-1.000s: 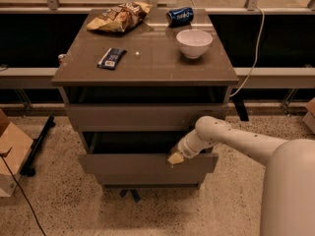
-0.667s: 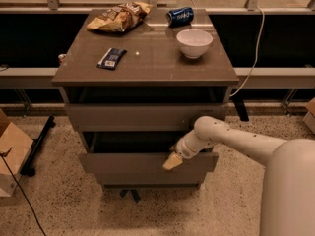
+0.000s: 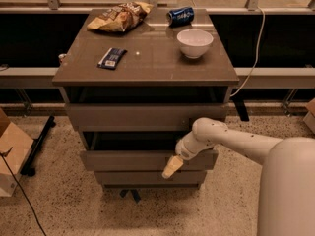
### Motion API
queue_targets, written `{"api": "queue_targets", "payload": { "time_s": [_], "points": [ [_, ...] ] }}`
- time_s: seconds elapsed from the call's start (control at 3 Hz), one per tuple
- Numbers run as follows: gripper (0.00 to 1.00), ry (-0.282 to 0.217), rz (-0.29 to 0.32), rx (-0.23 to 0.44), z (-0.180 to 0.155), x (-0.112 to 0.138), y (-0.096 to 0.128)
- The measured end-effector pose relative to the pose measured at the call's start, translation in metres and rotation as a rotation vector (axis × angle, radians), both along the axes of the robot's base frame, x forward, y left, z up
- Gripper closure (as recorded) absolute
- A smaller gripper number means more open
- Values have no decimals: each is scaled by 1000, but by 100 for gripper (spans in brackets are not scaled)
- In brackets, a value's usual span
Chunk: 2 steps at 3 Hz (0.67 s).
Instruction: Open middle drawer
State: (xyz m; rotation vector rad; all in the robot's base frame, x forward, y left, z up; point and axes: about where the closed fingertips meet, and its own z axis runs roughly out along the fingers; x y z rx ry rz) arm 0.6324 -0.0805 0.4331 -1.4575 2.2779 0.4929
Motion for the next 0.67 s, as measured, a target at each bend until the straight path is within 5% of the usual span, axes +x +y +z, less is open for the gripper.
{"api": "queue_targets", "payload": {
  "time_s": [0.33,0.67],
  "points": [
    [0,39,-22,-15,-14,-9,-9],
    [27,85,-59,-12,-21,-18,-23]
  ]
}}
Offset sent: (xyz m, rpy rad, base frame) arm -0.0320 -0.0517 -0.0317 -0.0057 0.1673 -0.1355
